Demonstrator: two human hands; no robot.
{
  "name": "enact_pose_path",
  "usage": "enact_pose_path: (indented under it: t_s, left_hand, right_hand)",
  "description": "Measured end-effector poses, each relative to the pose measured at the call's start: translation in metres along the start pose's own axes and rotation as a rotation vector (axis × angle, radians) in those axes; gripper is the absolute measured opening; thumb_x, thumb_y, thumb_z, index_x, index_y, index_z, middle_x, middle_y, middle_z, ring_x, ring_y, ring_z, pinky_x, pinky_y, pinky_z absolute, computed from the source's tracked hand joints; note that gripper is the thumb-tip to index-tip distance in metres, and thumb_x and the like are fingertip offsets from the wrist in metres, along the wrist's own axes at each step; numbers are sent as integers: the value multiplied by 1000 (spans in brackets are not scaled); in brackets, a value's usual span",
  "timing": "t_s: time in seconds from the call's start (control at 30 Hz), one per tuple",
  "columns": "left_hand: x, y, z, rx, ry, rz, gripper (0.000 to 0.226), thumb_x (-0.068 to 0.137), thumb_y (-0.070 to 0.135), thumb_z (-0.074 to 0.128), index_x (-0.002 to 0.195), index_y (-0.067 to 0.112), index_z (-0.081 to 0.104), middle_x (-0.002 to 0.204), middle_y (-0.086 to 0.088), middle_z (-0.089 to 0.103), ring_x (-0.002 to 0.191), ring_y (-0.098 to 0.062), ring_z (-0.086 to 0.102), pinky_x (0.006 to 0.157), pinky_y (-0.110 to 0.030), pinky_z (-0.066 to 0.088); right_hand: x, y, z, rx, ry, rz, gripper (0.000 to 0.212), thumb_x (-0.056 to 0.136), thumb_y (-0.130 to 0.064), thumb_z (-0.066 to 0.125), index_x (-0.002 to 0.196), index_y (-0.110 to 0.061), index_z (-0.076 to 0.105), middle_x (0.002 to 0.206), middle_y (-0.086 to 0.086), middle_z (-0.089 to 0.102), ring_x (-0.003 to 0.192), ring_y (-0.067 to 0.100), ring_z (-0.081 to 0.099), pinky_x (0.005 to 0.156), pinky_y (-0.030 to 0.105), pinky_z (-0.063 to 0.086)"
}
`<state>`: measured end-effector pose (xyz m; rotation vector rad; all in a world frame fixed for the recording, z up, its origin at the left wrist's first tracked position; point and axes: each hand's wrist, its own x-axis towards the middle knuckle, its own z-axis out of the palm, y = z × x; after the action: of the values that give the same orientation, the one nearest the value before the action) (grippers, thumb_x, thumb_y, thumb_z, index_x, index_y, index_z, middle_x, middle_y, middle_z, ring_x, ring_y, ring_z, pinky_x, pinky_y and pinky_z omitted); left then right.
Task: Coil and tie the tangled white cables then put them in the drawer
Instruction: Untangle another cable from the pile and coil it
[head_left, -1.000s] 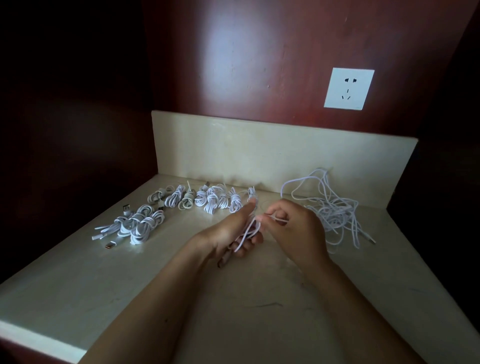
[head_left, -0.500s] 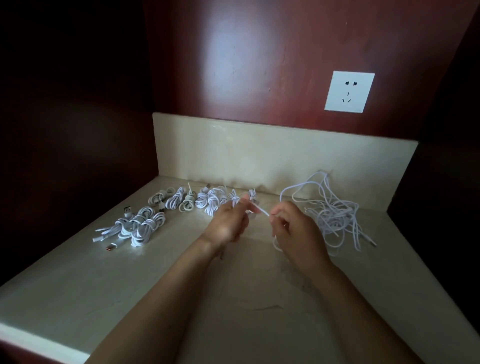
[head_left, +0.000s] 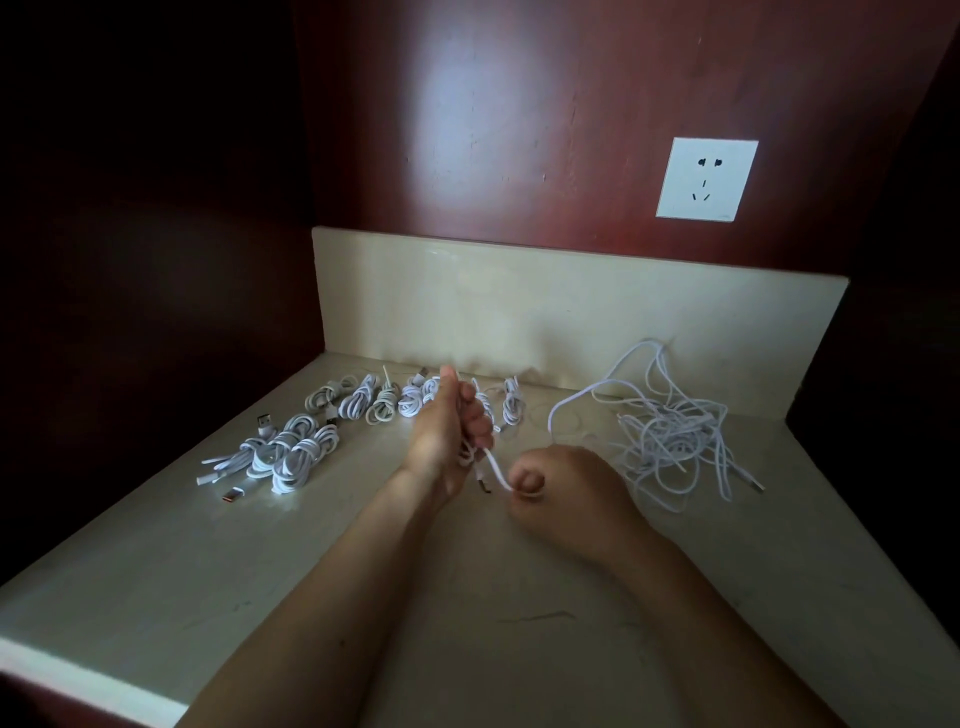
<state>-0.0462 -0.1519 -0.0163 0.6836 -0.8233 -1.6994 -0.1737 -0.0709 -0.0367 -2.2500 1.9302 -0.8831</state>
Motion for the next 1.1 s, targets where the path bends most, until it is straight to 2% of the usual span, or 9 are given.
enact_pose_path:
  t_s: [0.07,0.23,0.33,0.43,0.57,0.67,0.8,0.93,1.1]
  left_hand:
    - [3,7,-7,26,74,93,43,105,42,29,67,22,33,43,11,22,32,-3,18,32,-15,15]
    - [6,10,-17,336,185,148,41,103,28,41,63,22,32,48,6,26,34,-5,19,37,-15,15]
    - [3,7,-11,474,70,-5,30,95,23,31,65,24,30,53,7,26,37,-7,18,38,-17,13]
    - [-1,3,-7,505,-68,-132,26,91,24,25,67,23,35,55,7,31,46,-11,23,44,-23,17]
    - [-4,-2,-6,533,-249,-248,35,101,24,30,73,15,47,56,3,47,42,-8,36,40,-19,28]
    - [-8,-2,-4,649,-345,-260,32,102,26,33,81,13,54,59,3,52,42,-6,39,39,-17,29]
    - [-12,-1,-2,761,-373,-319,31,98,24,32,79,16,55,54,5,48,40,-5,30,38,-16,21]
    - [-15,0,1,733,-412,-410,28,93,25,31,76,18,52,51,5,37,40,-6,22,36,-16,15]
    - [-17,1,4,678,-531,-485,45,97,41,20,70,17,48,47,7,29,37,-4,19,35,-13,13]
  right_hand:
    - [0,1,-1,20,-83,-54,12,69,-35,57,72,-27,66,69,-7,65,65,10,57,60,25,42]
    - [1,-9,-11,480,-123,43,14,86,-17,68,73,-21,72,64,-3,69,59,5,66,60,19,50]
    - [4,-15,-16,621,-62,15,21,93,-10,62,74,-17,66,60,6,66,60,14,65,65,25,51]
    - [5,-15,-15,783,-20,91,13,96,-6,57,85,-9,63,51,2,57,47,20,58,53,24,48]
    - [5,-16,-24,902,72,175,5,93,-5,62,91,0,63,44,-5,53,34,15,47,44,28,51]
    - [5,-16,-28,1091,111,279,20,94,-8,61,91,12,60,43,-5,48,40,11,52,53,29,56]
    - [10,-11,-28,1424,93,396,21,101,-15,48,91,-1,61,45,-5,30,36,9,37,43,21,42]
    - [11,0,-27,1297,91,385,25,104,-20,42,97,-5,61,45,-5,27,33,5,21,35,15,19]
    - [13,3,-21,1068,189,435,27,104,-20,42,90,-8,62,45,-5,26,34,5,20,36,14,17]
